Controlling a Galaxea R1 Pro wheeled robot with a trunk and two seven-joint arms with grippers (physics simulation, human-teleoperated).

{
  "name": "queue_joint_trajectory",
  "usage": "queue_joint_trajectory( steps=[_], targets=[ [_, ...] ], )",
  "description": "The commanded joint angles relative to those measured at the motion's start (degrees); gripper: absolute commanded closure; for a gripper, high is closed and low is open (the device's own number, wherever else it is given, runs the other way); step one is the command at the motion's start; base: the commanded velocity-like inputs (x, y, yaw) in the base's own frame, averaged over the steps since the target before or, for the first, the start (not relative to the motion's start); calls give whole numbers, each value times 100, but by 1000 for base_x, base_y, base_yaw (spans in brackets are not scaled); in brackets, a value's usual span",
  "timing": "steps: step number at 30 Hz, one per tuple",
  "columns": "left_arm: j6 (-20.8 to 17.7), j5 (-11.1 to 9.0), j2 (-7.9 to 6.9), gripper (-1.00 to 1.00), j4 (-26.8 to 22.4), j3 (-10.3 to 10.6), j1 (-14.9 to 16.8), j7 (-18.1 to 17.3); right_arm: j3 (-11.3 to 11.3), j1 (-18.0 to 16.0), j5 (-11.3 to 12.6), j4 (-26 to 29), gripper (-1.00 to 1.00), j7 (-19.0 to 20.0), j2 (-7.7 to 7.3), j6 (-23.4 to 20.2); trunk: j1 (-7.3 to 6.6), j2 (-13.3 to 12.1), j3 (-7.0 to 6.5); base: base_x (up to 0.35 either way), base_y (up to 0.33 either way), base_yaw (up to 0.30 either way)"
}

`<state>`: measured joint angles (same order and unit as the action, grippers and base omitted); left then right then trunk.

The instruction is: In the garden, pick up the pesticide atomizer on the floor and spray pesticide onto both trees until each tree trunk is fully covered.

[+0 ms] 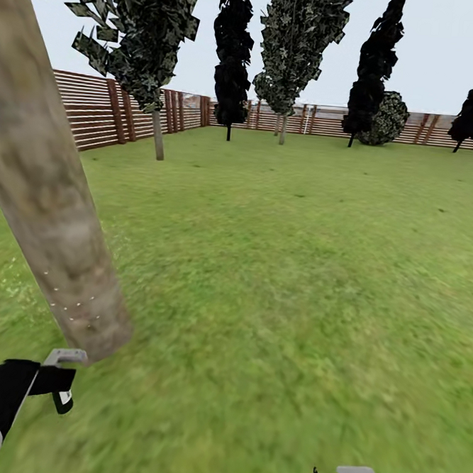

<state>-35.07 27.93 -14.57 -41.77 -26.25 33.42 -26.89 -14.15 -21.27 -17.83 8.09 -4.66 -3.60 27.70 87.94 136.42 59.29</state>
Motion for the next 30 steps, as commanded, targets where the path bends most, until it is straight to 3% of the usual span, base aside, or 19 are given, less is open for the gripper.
queue_joint_trajectory(
  steps=[1,3,6,8,12,19,26,30],
  targets=[
    [-3,-15,-17,100,1,-27,-9,2,0,0,0,0,-100,0,0,0,0,0,0,265,0,0],
    [5,-3,-40,100,-9,-325,-38,7,0,0,2,0,-100,0,0,1,0,0,0,96,0,0],
    [9,21,-113,100,-15,-610,-143,9,0,0,6,0,-100,0,0,2,0,0,0,15,0,0],
    [9,27,-139,100,-10,-636,-284,10,0,0,7,4,-100,0,0,2,0,0,0,1,0,30],
    [2,3,-56,100,2,-626,-366,60,0,0,8,5,-100,0,0,4,0,0,0,0,0,236],
    [9,-42,249,100,-66,-655,-356,241,0,0,8,0,-100,0,7,0,0,0,0,0,0,277],
    [-9,-42,278,100,-122,-664,-328,245,0,0,0,0,-100,0,16,1,0,0,0,0,0,278],
    [-14,-15,338,100,-422,-658,-347,279,0,0,-1,0,-100,0,18,-1,0,0,0,38,-30,278]
  ],
)
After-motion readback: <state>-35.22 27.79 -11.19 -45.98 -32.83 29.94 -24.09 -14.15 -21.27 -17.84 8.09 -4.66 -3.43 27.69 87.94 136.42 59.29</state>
